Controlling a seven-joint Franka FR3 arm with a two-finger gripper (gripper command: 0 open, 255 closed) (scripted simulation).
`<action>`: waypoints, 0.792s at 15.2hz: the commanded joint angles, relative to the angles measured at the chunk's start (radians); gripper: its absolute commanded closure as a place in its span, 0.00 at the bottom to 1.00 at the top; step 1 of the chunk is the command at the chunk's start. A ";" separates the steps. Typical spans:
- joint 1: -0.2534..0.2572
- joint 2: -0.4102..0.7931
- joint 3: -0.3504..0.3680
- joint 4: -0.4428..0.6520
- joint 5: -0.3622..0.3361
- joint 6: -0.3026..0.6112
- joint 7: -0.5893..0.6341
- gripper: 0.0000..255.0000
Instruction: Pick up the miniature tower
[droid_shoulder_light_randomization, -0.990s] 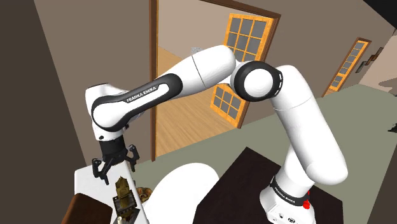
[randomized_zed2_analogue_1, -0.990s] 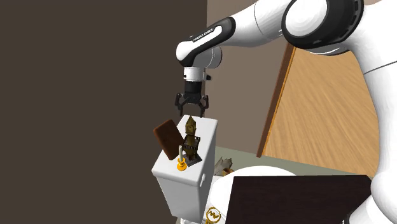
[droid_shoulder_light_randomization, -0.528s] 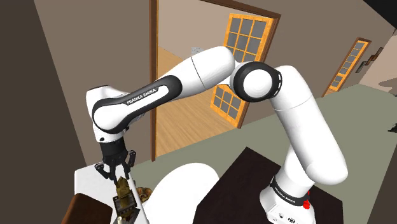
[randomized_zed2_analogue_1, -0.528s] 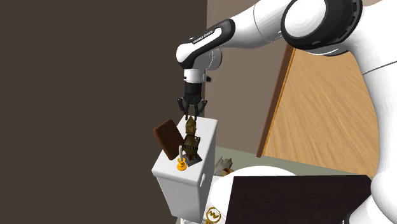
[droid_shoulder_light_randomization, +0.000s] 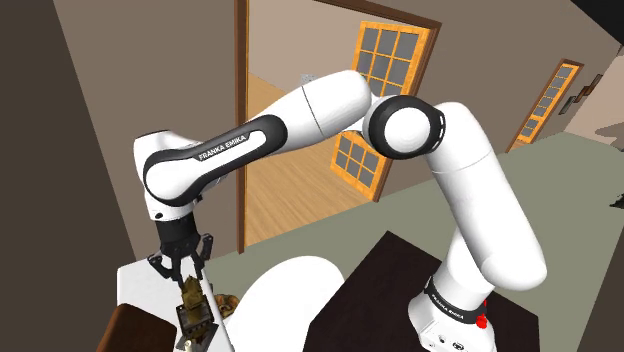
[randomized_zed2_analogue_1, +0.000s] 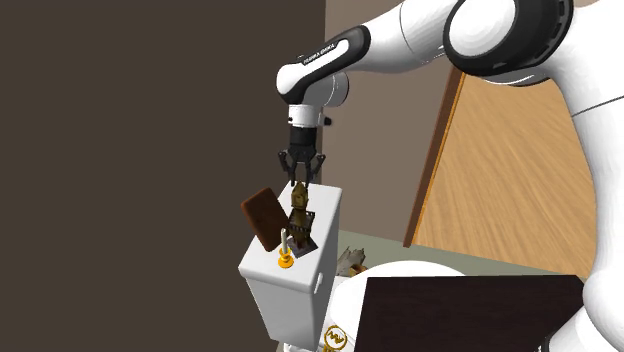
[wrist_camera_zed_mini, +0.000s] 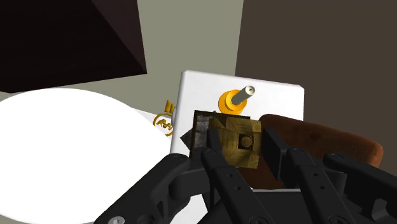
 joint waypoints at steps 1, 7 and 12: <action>-0.003 -0.015 0.002 0.003 0.003 -0.016 0.001 1.00; -0.008 -0.054 0.010 0.021 0.011 -0.072 0.010 1.00; -0.011 -0.082 0.016 0.043 0.017 -0.121 0.017 1.00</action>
